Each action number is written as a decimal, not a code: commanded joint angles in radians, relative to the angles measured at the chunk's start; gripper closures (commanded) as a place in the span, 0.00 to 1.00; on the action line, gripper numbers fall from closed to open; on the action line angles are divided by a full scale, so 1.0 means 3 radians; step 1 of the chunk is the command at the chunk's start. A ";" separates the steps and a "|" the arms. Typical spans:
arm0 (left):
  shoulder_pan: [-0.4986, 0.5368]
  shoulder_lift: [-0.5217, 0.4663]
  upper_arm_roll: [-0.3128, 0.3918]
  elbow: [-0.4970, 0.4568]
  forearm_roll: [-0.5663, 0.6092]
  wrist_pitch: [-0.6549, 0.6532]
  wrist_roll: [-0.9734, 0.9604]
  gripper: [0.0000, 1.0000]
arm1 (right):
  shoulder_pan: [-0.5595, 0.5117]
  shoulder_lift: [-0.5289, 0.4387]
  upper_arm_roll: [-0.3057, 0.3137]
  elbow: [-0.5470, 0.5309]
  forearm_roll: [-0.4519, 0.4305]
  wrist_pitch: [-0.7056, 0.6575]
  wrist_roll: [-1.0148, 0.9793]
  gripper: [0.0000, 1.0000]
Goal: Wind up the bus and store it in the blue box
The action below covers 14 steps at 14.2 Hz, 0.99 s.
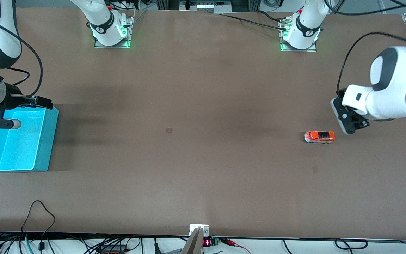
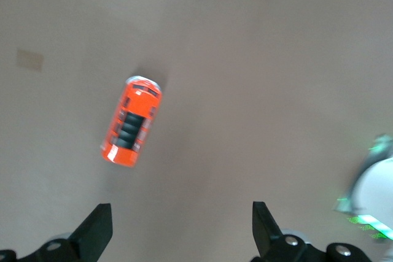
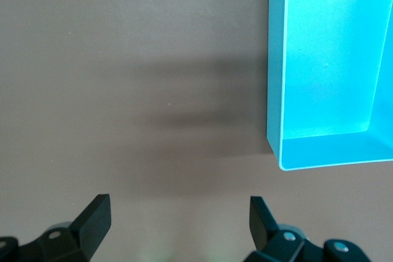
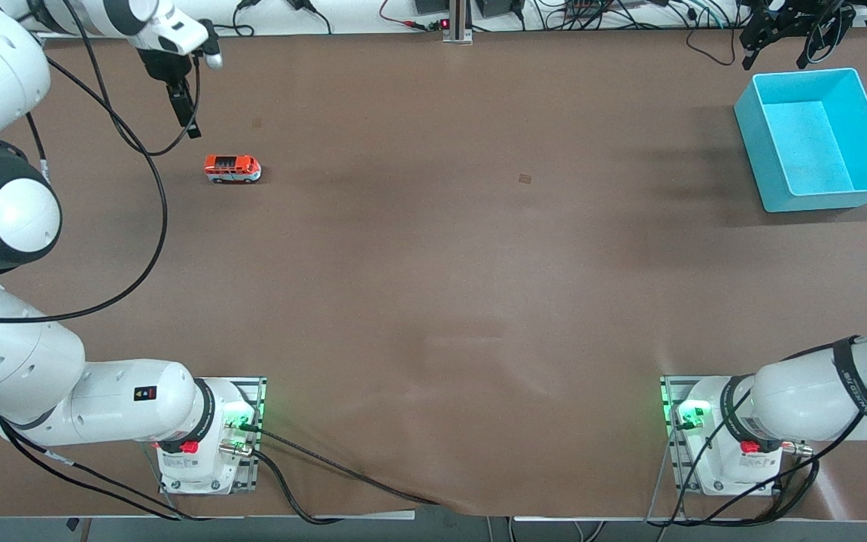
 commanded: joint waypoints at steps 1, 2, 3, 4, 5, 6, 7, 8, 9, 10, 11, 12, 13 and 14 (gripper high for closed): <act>0.0115 0.0039 -0.0002 -0.0336 0.0135 0.0652 0.0568 0.00 | 0.0009 -0.0042 0.0018 0.0002 -0.0054 -0.0051 -0.0025 0.00; 0.0141 0.0059 -0.0002 -0.0424 0.0136 0.0858 0.0742 0.00 | 0.0009 -0.0042 0.0018 0.0002 -0.0054 -0.0051 -0.0025 0.00; 0.0146 0.0125 -0.0002 -0.0485 0.0166 0.1072 0.0976 0.00 | 0.0009 -0.0042 0.0018 0.0002 -0.0054 -0.0051 -0.0030 0.00; 0.0146 0.0207 -0.0002 -0.0521 0.0181 0.1241 0.1131 0.00 | 0.0009 -0.0042 0.0023 0.0002 -0.0054 -0.0051 -0.0035 0.00; 0.0151 0.0289 -0.0002 -0.0537 0.0182 0.1410 0.1233 0.00 | 0.0009 -0.0042 0.0023 0.0002 -0.0054 -0.0051 -0.0040 0.00; 0.0151 0.0355 -0.0002 -0.0567 0.0182 0.1554 0.1320 0.00 | 0.0004 -0.0042 0.0023 0.0002 -0.0059 -0.0051 -0.0056 0.00; 0.0151 0.0392 -0.0002 -0.0608 0.0182 0.1692 0.1372 0.00 | 0.0009 -0.0037 0.0023 0.0002 -0.0064 -0.0051 -0.0066 0.00; 0.0166 0.0448 -0.0002 -0.0654 0.0187 0.1784 0.1372 0.00 | 0.0014 -0.0042 0.0029 0.0002 -0.0064 -0.0051 -0.0066 0.00; 0.0187 0.0478 -0.0002 -0.0700 0.0182 0.1815 0.1372 0.00 | 0.0014 -0.0042 0.0034 0.0002 -0.0064 -0.0051 -0.0061 0.00; 0.0238 0.0479 -0.0007 -0.0782 0.0187 0.1902 0.1372 0.00 | 0.0014 -0.0042 0.0034 0.0002 -0.0064 -0.0051 -0.0061 0.00; 0.0253 0.0479 -0.0007 -0.0889 0.0187 0.2049 0.1372 0.00 | 0.0014 -0.0042 0.0034 0.0002 -0.0059 -0.0051 -0.0061 0.00; 0.0253 0.0479 -0.0007 -0.0986 0.0187 0.2223 0.1372 0.00 | 0.0014 -0.0042 0.0034 0.0002 -0.0059 -0.0051 -0.0056 0.00; 0.0253 0.0484 -0.0002 -0.1027 0.0187 0.2326 0.1372 0.00 | 0.0014 -0.0037 0.0034 0.0002 -0.0059 -0.0051 -0.0056 0.00; 0.0253 0.0499 -0.0007 -0.1033 0.0187 0.2357 0.1372 0.00 | 0.0014 -0.0042 0.0034 0.0002 -0.0059 -0.0051 -0.0056 0.00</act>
